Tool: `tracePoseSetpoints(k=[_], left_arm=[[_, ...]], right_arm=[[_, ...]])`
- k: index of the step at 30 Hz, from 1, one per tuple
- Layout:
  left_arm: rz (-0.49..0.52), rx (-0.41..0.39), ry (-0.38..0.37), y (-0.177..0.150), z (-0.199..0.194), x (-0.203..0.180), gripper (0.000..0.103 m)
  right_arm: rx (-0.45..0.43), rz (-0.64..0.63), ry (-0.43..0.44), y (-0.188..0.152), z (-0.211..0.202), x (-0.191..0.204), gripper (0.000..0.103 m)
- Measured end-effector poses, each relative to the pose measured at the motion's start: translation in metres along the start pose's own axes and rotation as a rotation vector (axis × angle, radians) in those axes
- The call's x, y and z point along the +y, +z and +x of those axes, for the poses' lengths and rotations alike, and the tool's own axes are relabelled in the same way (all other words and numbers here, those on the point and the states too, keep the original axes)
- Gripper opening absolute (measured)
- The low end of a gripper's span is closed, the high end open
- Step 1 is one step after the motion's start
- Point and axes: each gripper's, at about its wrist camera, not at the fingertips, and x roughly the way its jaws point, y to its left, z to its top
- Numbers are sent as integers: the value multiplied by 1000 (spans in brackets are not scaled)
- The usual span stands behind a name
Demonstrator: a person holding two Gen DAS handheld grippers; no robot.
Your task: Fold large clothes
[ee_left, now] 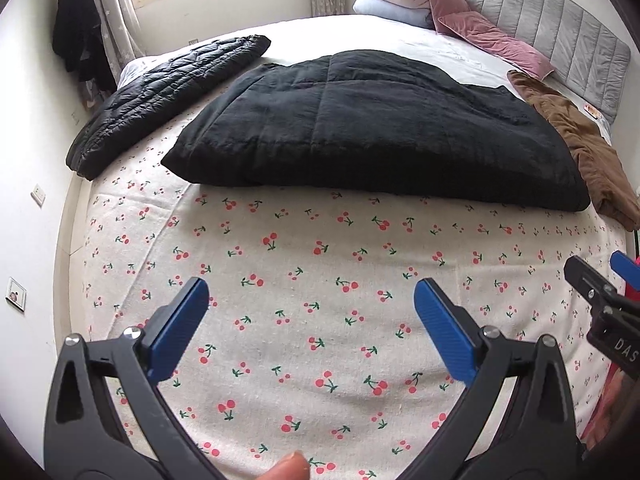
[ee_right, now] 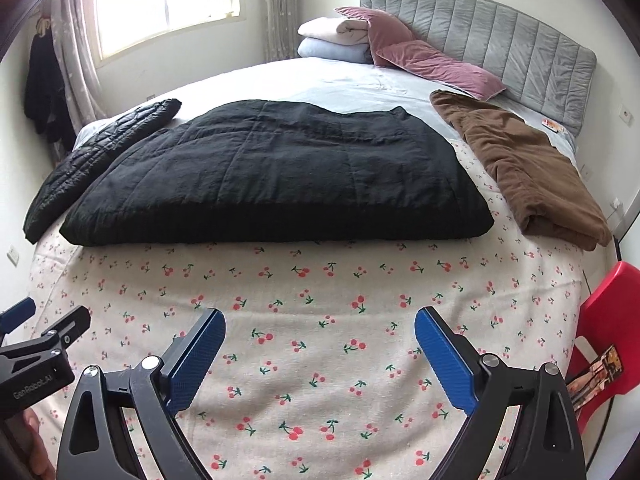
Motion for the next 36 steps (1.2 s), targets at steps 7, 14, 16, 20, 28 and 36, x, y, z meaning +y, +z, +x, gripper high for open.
tracePoseSetpoints(k=[7,14,16,20,28,36], left_arm=[[5,14,-20,-5,4,-3,102],[-13,47,-57,-8,6,-3,102],[-19,47,-56,-9,5,-2,102],[-27,49,-61,-9,5,-1,102],[-17,55,-71,-9,4,-3,102],[-15,56,-72,-9,3,-4,102]], right_arm=[[6,-6,15,-2,5,4,97],[-21,-18,3,-2,3,7,97],[-19,-18,6,-2,3,7,97],[-19,-21,12,-3,3,8,97],[-19,-20,20,-3,5,8,97],[-17,-18,23,-4,5,7,97]])
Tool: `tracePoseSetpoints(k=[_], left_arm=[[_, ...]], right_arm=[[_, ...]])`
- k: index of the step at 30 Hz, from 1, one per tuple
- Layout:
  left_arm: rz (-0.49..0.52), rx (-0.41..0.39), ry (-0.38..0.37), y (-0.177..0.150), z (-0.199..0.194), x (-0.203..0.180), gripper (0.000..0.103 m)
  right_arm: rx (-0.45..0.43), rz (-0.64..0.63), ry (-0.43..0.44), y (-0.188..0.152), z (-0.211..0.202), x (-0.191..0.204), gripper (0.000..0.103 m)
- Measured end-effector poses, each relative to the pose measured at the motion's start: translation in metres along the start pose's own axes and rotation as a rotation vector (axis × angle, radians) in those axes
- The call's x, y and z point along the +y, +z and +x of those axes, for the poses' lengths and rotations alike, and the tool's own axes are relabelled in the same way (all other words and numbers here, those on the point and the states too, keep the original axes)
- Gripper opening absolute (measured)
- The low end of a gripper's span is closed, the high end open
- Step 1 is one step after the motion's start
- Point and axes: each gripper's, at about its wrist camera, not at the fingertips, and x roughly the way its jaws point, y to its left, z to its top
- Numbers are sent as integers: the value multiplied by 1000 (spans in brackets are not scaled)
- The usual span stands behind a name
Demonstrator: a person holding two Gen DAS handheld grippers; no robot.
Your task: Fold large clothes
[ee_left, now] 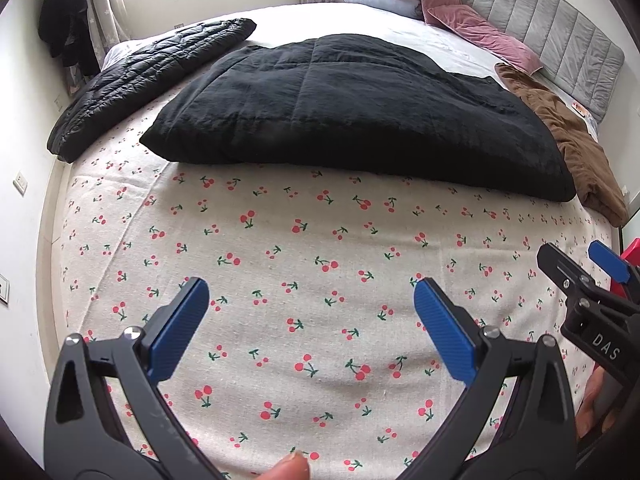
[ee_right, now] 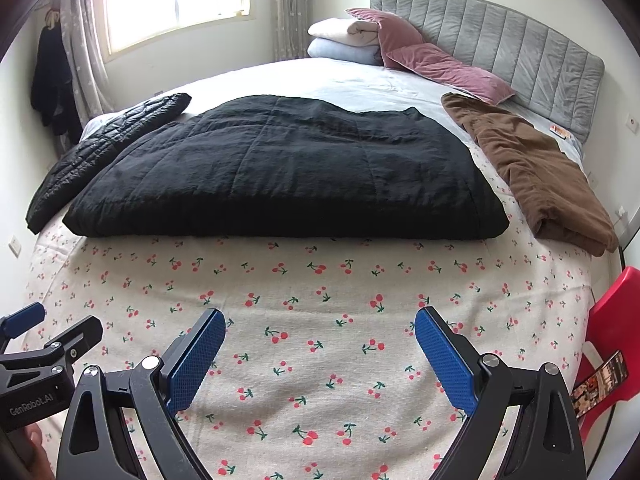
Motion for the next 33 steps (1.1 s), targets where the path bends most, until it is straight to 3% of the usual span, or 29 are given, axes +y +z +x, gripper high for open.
tracePoseSetpoints(k=[33], left_arm=[[7,4,2,-2,-1,-3,102]], right_arm=[[6,1,6,-1,1,-1,97]])
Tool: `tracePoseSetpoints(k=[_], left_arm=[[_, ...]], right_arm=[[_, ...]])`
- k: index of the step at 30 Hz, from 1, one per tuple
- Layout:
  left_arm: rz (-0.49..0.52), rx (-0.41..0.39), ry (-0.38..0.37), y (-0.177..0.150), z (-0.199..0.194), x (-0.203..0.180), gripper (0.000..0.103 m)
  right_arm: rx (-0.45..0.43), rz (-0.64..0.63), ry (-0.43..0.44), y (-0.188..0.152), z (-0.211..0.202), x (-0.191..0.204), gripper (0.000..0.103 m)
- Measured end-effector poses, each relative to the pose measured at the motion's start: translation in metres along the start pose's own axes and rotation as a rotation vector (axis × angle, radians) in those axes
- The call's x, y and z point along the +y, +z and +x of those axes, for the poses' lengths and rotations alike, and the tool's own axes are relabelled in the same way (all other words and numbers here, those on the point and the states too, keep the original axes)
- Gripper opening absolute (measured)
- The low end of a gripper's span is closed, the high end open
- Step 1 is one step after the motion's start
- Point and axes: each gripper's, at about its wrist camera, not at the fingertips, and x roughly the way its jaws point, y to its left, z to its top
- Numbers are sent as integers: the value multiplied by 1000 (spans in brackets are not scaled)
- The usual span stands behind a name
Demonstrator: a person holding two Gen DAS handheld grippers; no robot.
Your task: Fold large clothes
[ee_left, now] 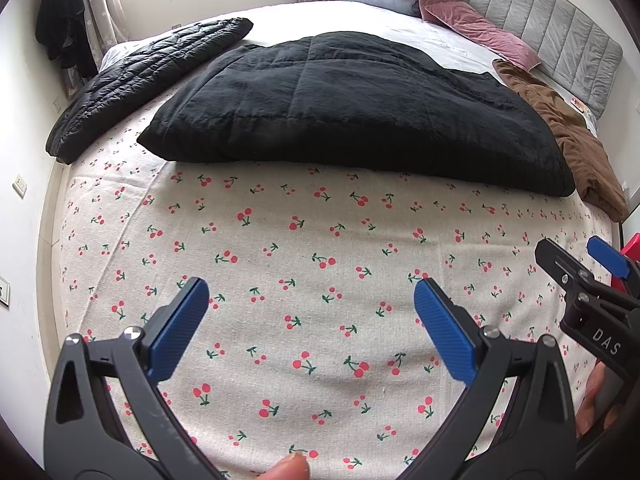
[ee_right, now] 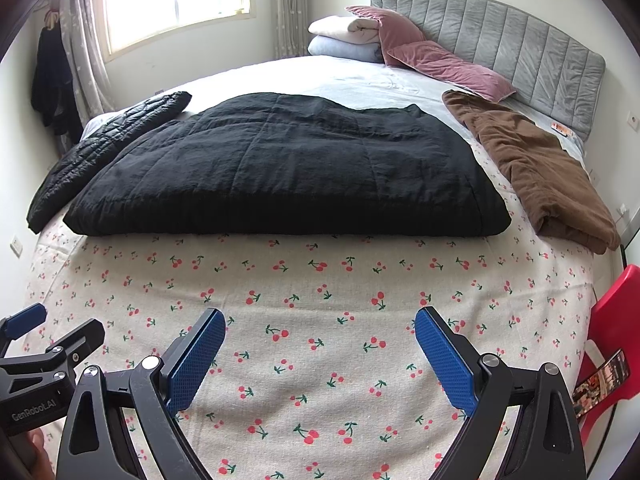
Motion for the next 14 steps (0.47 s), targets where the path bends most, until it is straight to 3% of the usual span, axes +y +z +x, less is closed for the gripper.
tracePoseSetpoints(k=[14], left_arm=[[21,9,5,-2,2,-3,102]], right_arm=[[8,2,9,-2,2,1,97]])
